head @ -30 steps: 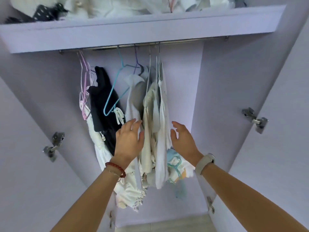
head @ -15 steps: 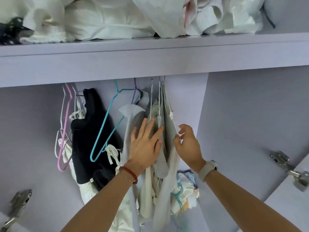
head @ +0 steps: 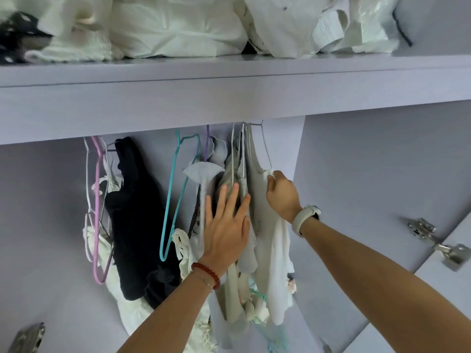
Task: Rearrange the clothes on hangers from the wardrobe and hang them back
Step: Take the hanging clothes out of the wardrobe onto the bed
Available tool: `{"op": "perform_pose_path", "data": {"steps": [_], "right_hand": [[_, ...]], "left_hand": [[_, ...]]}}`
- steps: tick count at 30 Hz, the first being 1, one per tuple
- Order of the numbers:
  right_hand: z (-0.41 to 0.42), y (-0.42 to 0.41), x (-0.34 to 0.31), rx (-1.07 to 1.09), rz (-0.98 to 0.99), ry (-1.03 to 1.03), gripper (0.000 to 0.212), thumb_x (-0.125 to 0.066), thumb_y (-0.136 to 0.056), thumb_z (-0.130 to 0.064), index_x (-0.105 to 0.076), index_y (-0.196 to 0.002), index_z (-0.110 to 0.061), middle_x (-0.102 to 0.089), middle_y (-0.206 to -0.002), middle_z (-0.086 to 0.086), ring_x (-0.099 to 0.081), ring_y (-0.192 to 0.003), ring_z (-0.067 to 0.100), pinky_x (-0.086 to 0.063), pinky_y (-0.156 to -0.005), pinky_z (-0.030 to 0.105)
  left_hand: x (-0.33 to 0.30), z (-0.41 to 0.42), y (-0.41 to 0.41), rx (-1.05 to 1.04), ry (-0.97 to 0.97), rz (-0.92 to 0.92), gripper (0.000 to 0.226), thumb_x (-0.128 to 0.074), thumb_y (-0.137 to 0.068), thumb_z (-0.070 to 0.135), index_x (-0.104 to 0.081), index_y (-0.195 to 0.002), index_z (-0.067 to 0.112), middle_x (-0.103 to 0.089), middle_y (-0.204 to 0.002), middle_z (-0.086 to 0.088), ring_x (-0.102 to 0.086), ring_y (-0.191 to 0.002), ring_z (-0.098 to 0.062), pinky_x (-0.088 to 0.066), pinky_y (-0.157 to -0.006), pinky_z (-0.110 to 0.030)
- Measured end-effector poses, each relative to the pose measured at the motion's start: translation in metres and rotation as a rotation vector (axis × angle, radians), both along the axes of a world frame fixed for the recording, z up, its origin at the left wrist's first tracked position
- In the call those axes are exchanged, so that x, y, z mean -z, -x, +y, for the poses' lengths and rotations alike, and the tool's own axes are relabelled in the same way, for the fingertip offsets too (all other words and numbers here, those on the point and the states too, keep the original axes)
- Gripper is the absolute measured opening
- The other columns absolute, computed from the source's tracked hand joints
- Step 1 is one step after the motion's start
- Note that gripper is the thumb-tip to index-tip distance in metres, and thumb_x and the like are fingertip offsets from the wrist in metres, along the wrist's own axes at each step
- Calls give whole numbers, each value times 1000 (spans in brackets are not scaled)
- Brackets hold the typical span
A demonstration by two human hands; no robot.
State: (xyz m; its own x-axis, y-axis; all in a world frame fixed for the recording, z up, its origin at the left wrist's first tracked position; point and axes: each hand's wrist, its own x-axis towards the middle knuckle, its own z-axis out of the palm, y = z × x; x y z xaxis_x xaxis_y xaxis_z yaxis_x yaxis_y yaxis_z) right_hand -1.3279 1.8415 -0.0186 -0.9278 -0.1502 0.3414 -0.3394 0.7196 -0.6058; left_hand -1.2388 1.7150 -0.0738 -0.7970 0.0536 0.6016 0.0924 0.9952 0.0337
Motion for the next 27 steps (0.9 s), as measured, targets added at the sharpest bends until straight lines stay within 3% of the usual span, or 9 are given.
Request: {"op": "perform_pose_path", "data": {"steps": [5, 8, 12, 15, 22, 25, 27], "right_hand": [[14, -3, -8, 82, 85, 83, 22, -32, -97, -14, -37, -77, -10, -34, -58, -4, -40, -63, 26, -27, -60, 30], [21, -5, -10, 102, 128, 104, 34, -34, -97, -12, -29, -64, -19, -32, -55, -5, -36, -57, 23, -24, -58, 28], [36, -15, -13, 119, 158, 168, 40, -36, -97, -11, -24, -61, -25, -33, -53, -4, -32, -48, 10, -21, -48, 30], [56, -34, -3, 94, 139, 162, 42, -40, -95, -11, -25, -59, -25, -32, -52, -5, -32, -48, 9, -18, -51, 31], [122, -110, 59, 109, 45, 122, 37, -49, -93, -18, -38, -59, -27, -32, -48, -7, -33, -49, 15, -26, -52, 28], [159, -154, 80, 184, -17, 71, 44, -52, -92, -17, -35, -58, -38, -46, -47, -11, -46, -51, 1, -28, -52, 22], [182, -186, 92, 241, -49, 17, 46, -52, -92, -18, -32, -57, -40, -47, -47, -16, -43, -48, 5, -29, -53, 26]], "left_hand": [[-1, -8, -1, -33, 60, -5, 48, -33, -88, 28, -48, -132, 17, -36, -147, -8, -19, -138, -30, -11, -111, -55], [0, -11, -1, -40, 69, -23, 49, -32, -88, 28, -51, -130, 14, -35, -147, -8, -21, -137, -30, -13, -110, -55], [-1, -5, 1, -30, 54, -15, 53, -32, -85, 29, -54, -127, 7, -35, -147, -12, -21, -137, -30, -14, -109, -54], [-7, 7, 0, -12, 4, 23, 54, -34, -81, 28, -54, -126, 6, -39, -144, -16, -21, -137, -32, -13, -109, -54], [-3, 53, -14, 285, -102, 72, 51, -38, -79, 21, -53, -125, 7, -47, -137, -17, -27, -135, -33, -20, -109, -48], [11, 81, -18, 413, -134, -19, 51, -40, -80, 15, -49, -129, 5, -45, -139, -17, -29, -135, -34, -23, -111, -47], [25, 103, -19, 494, -222, -153, 53, -44, -79, 9, -45, -132, 0, -43, -139, -19, -33, -133, -38, -32, -104, -50]]}}
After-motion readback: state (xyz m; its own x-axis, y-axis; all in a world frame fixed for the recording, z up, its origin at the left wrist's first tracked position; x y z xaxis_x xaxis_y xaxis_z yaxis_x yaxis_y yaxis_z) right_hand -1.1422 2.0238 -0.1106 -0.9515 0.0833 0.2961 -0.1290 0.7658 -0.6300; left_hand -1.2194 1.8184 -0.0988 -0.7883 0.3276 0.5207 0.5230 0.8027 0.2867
